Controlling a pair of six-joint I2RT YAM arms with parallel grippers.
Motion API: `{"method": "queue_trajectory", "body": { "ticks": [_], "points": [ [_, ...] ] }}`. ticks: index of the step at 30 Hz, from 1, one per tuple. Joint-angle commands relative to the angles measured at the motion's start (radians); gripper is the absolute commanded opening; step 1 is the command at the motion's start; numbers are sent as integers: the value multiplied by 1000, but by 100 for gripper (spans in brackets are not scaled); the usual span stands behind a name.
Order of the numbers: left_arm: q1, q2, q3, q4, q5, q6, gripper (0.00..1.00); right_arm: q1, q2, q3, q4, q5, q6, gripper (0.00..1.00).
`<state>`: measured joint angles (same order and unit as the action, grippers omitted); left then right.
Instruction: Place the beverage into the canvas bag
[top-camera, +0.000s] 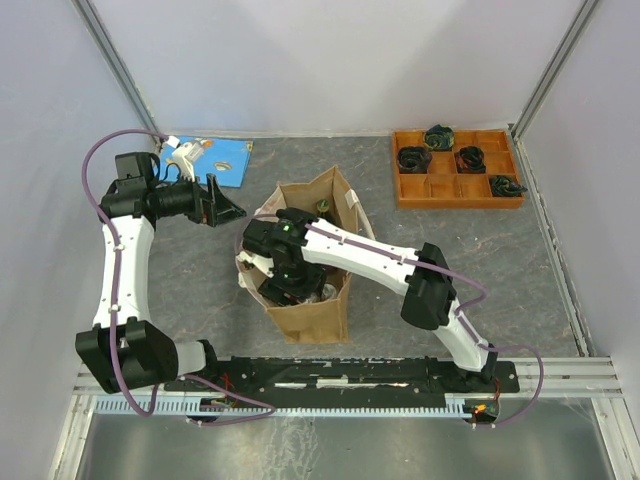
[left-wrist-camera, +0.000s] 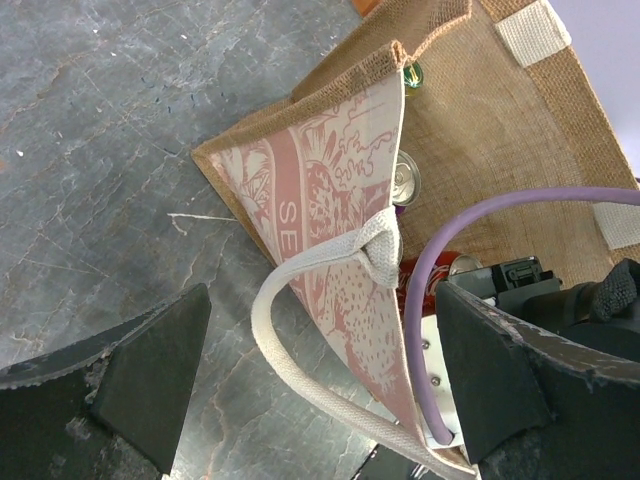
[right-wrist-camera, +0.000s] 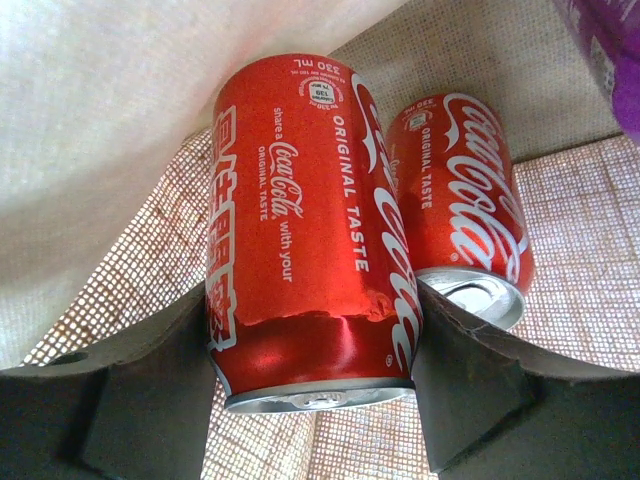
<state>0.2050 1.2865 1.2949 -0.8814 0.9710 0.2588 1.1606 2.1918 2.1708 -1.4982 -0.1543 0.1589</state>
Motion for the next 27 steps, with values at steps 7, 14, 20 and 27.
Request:
{"method": "queue_trajectory", "body": {
  "ticks": [7,14,20,27],
  "points": [
    [-3,-40,-6,2,29,52,99,33,-35,-154,19,-113,2,24],
    [-2,-35,-5,-7,33,60,99,33,-27,-207,52,-79,3,59],
    [-2,-26,3,-7,36,61,99,34,-16,-207,62,-56,2,81],
    [-3,-17,12,-9,36,63,99,33,-38,-179,50,-12,-2,99]
  ]
}}
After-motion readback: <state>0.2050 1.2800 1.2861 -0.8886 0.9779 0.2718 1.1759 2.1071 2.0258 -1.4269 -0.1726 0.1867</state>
